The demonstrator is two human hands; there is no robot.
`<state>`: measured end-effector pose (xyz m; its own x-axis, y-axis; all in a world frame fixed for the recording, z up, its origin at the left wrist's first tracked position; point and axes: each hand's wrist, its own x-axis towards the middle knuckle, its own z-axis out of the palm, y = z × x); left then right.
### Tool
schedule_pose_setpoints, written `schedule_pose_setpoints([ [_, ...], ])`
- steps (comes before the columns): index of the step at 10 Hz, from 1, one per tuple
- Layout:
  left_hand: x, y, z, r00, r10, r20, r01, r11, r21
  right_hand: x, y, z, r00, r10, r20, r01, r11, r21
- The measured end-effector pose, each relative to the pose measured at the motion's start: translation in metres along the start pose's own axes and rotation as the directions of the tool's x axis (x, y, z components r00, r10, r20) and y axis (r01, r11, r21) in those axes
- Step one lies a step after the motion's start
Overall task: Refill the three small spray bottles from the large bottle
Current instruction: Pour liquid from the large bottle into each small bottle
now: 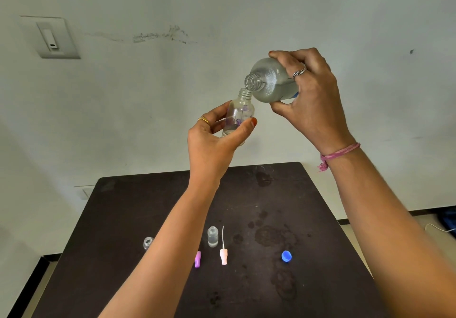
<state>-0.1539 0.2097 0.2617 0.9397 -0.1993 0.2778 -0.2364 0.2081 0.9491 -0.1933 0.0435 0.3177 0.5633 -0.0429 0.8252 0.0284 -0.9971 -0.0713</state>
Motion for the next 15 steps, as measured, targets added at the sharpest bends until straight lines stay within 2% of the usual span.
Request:
schedule_pose_setpoints([
  [15, 0.0049, -0.0036, 0.0022, 1.000, 0.003, -0.012, -0.003, 0.999, 0.035, 0.0026, 0.0031, 0.0050, 1.000, 0.014, 0.017, -0.014, 1.000, -0.003],
])
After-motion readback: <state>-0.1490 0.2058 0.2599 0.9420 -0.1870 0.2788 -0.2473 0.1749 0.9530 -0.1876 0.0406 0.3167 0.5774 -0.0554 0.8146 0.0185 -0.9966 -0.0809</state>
